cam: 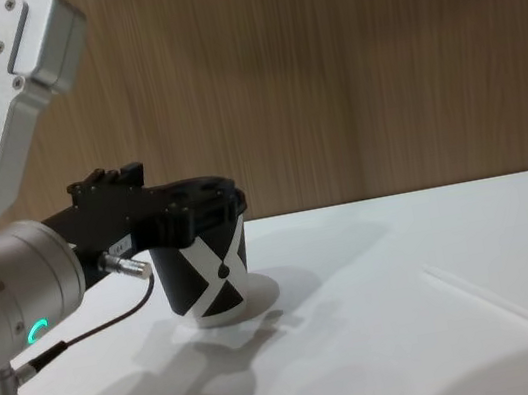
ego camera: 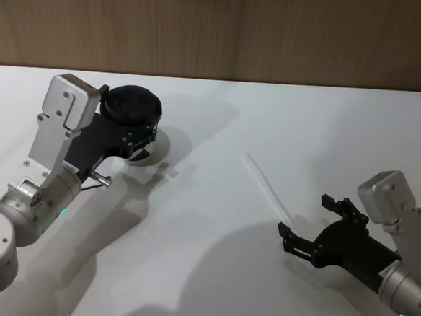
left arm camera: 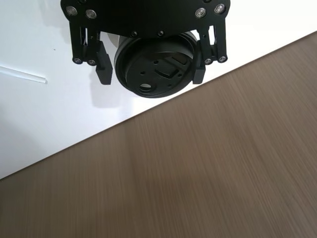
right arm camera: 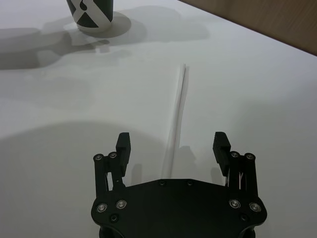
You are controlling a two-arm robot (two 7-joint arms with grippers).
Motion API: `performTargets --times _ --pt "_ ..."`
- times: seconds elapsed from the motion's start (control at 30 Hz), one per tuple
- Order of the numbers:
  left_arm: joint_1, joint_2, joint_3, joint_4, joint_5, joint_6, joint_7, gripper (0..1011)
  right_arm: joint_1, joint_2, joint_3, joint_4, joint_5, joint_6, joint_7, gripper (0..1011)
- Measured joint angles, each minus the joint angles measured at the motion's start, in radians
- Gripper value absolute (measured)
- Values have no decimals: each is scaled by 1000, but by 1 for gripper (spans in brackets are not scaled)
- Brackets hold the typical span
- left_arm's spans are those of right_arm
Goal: Pick up the straw with one hand, pass it to the other hand, and insert it into the cup.
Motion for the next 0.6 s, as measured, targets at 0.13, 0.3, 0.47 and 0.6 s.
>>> performTargets --times 0.13,0.3,0.47,0.6 --pt "0 0 0 0 0 0 0 1003 5 -5 -3 3 -1 13 4 1001" --pt "0 0 0 0 0 0 0 1003 11 -13 -5 6 -1 34 6 1001" --pt "0 0 0 0 0 0 0 1003 18 -22 -7 13 -1 57 9 1001" --pt "0 0 0 0 0 0 0 1003 24 -28 -9 21 -1 70 12 1001"
